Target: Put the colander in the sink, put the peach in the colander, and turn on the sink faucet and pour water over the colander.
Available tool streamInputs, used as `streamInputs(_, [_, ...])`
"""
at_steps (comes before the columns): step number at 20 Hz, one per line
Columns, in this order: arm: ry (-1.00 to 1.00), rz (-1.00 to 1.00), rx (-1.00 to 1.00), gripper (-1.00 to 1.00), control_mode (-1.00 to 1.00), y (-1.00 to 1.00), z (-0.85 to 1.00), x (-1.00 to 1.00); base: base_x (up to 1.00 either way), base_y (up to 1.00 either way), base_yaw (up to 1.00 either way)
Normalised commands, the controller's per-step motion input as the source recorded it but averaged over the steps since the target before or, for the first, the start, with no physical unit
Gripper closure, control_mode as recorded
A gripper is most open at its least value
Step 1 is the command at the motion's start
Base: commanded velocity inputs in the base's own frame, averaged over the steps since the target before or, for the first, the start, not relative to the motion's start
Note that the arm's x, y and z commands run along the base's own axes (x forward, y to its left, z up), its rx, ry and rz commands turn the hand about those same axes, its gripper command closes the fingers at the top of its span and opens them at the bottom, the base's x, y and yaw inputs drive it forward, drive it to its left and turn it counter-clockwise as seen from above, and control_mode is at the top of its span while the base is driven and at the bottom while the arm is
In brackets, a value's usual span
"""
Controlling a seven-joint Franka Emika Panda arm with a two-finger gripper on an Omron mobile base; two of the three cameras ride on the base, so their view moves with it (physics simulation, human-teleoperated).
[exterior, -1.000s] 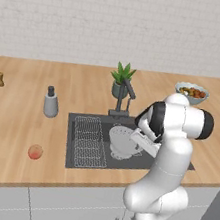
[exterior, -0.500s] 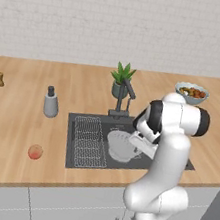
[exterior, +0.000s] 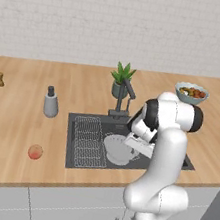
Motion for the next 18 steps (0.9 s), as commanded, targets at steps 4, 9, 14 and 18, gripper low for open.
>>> streamInputs(4, [0.04, 0.02, -0.18, 1.00, -1.00, 0.07, -0.24, 0.22, 0.00, 0.00, 0.00])
streamInputs(9, [0.00, 0.01, -0.17, 1.00, -1.00, 0.15, -0.23, 0.01, 0.00, 0.00, 0.00])
streamInputs(14, [0.00, 0.00, -0.06, 1.00, -1.00, 0.19, -0.07, 0.06, 0.00, 0.00, 0.00])
streamInputs(18, [0.00, 0.00, 0.00, 1.00, -1.00, 0.19, -0.04, 0.00, 0.00, 0.00, 0.00])
